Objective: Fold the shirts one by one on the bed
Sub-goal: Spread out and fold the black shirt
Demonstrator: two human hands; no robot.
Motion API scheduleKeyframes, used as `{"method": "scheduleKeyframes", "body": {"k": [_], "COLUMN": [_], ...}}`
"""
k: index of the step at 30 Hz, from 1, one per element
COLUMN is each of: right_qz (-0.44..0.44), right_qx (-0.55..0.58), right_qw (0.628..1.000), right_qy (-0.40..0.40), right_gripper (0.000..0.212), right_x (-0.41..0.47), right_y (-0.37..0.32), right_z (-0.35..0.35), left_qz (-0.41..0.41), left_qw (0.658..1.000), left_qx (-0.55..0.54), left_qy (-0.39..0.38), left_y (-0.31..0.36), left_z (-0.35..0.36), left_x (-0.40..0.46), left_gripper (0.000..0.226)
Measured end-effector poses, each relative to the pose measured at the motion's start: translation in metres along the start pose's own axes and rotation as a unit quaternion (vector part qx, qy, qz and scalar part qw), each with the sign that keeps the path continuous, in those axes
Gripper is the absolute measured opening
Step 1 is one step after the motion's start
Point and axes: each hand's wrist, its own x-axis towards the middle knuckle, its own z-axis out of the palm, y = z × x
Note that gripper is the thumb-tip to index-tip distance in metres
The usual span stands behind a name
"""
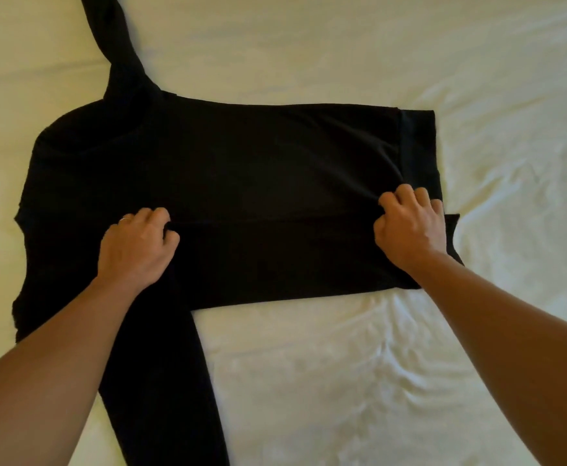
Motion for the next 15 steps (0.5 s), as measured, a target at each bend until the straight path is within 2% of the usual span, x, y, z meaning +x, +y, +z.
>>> {"method": "scheduleKeyframes", "body": {"k": [2, 4, 6, 8, 10, 15], "right_qz": [0.032, 0.038, 0.005, -0.027, -0.027, -0.021], "right_qx": [0.017, 0.055, 0.083, 0.072, 0.035, 0.021], "right_qw": [0.999, 0.997, 0.995, 0.997, 0.996, 0.989], "right_qy": [0.022, 0.049, 0.059, 0.006, -0.077, -0.146], "right_gripper": [0.037, 0.037, 0.034, 0.047, 0.062, 0.072], "right_x": [-0.006, -0.019, -0.035, -0.05, -0.06, -0.063], "right_y": [-0.001, -0.008, -0.016, -0.017, -0.007, 0.004], "right_z": [0.002, 0.004, 0.009, 0.019, 0.031, 0.039], "left_qz": [-0.011, -0.012, 0.041, 0.08, 0.07, 0.064], "left_qw": [0.998, 0.995, 0.992, 0.996, 0.996, 0.989], "left_qx": [0.031, -0.01, -0.035, -0.003, 0.015, 0.035], "left_qy": [0.046, 0.098, 0.113, 0.031, -0.056, -0.125], "left_y": [0.007, 0.019, 0.036, 0.05, 0.052, 0.051], "left_z": [0.005, 0.009, 0.02, 0.033, 0.049, 0.057], "left_x": [-0.012, -0.029, -0.047, -0.057, -0.059, -0.053], "left_gripper": [0.034, 0.043, 0.047, 0.062, 0.079, 0.082]}}
